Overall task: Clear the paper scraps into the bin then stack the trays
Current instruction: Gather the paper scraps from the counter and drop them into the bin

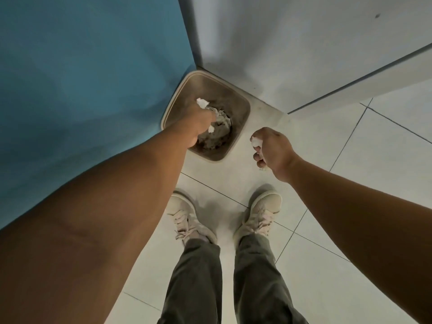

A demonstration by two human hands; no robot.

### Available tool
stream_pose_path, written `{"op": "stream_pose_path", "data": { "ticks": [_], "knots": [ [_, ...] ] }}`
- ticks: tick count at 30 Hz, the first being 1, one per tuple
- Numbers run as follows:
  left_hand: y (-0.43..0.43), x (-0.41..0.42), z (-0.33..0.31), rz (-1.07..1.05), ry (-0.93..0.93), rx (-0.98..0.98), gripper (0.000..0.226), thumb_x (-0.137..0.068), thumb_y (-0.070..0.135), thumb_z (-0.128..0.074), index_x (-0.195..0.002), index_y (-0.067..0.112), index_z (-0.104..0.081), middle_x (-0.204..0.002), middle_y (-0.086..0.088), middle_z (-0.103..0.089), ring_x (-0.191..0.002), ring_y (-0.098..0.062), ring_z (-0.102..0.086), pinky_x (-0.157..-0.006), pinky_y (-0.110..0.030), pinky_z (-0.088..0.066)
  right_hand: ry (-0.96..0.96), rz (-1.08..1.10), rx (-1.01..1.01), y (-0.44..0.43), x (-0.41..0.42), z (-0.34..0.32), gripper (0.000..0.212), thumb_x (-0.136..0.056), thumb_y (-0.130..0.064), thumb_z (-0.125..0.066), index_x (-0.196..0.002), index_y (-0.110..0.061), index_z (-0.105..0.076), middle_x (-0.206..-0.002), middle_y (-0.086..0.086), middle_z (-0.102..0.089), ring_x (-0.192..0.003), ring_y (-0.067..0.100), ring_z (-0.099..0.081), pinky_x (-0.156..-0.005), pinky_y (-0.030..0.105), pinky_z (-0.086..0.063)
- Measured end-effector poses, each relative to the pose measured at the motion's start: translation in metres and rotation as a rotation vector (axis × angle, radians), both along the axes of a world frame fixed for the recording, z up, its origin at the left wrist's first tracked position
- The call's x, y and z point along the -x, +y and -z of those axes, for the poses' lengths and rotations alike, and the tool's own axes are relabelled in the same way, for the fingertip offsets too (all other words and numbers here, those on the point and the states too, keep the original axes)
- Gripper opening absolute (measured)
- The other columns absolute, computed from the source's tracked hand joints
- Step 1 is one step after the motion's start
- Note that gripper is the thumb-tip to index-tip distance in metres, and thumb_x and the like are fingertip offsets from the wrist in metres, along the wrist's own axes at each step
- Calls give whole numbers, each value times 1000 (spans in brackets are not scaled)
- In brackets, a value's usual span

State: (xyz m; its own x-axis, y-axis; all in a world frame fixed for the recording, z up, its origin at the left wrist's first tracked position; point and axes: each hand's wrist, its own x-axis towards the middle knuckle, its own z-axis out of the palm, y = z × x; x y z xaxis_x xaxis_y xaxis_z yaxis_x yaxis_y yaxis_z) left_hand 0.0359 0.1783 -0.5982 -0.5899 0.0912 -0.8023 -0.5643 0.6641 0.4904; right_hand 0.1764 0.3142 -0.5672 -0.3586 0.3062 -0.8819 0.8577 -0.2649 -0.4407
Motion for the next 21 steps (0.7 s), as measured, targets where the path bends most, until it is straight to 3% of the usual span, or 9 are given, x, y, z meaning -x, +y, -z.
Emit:
{"op": "stream_pose_path", "data": {
  "ticks": [3,6,8,11,13,16,18,21],
  "knots": [
    [-6,2,-2,21,34,35,88,-76,24,-75,-150,26,-26,-145,-1,-47,-122,-26,-51,-89,-33,-44,45,-6,-28,0,7,-2,20,-89,-8,-46,-82,-13,-64,-74,10,-50,-59,23,-41,-49,25,-32],
    [-19,-3,-2,47,74,47,75,-73,29,-74,-141,29,-41,-138,2,-55,-121,-25,-54,-101,-40,-47,114,-30,-67,-4,20,-10,22,-94,-8,-46,-88,-13,-66,-73,9,-50,-58,20,-40,-48,26,-32],
    [-25,-5,-4,46,82,23,69,-82,23,-71,-145,26,-42,-143,2,-52,-128,-22,-51,-104,-36,-42,169,-33,-69,-9,34,-12,20,-94,-10,-48,-88,-15,-66,-74,8,-52,-60,19,-41,-49,26,-33],
    [-34,-6,-3,-8,110,-23,57,-89,16,-68,-142,19,-47,-139,0,-56,-122,-16,-53,-87,-20,-40,245,-56,-96,-21,65,-9,20,-92,-12,-51,-79,-23,-62,-77,1,-58,-65,17,-49,-53,27,-37],
    [-38,-7,-7,-21,117,-35,47,-90,15,-67,-134,19,-52,-129,2,-61,-112,-13,-56,-76,-17,-38,268,-34,-80,-28,86,-3,19,-93,-12,-51,-82,-24,-61,-81,3,-61,-70,20,-53,-56,28,-42],
    [-45,-10,-8,-12,99,-54,39,-89,16,-66,-124,30,-53,-121,9,-60,-110,-13,-56,-74,-19,-41,210,16,-33,-33,104,15,15,-93,-17,-53,-100,-23,-64,-94,5,-66,-82,27,-64,-75,40,-58],
    [-50,-12,-11,-13,99,-73,44,-90,12,-64,-130,27,-53,-123,9,-59,-111,-11,-56,-80,-20,-43,179,-38,-64,-33,106,22,25,-92,-16,-55,-116,-22,-63,-103,5,-67,-97,29,-65,-90,46,-55],
    [-56,-17,-21,-11,98,-77,50,-92,5,-59,-138,21,-50,-122,9,-57,-110,-10,-55,-84,-20,-43,174,-151,-119,-32,100,14,39,-94,-15,-53,-133,-16,-53,-122,4,-59,-99,19,-55,-86,32,-47]
  ]
}}
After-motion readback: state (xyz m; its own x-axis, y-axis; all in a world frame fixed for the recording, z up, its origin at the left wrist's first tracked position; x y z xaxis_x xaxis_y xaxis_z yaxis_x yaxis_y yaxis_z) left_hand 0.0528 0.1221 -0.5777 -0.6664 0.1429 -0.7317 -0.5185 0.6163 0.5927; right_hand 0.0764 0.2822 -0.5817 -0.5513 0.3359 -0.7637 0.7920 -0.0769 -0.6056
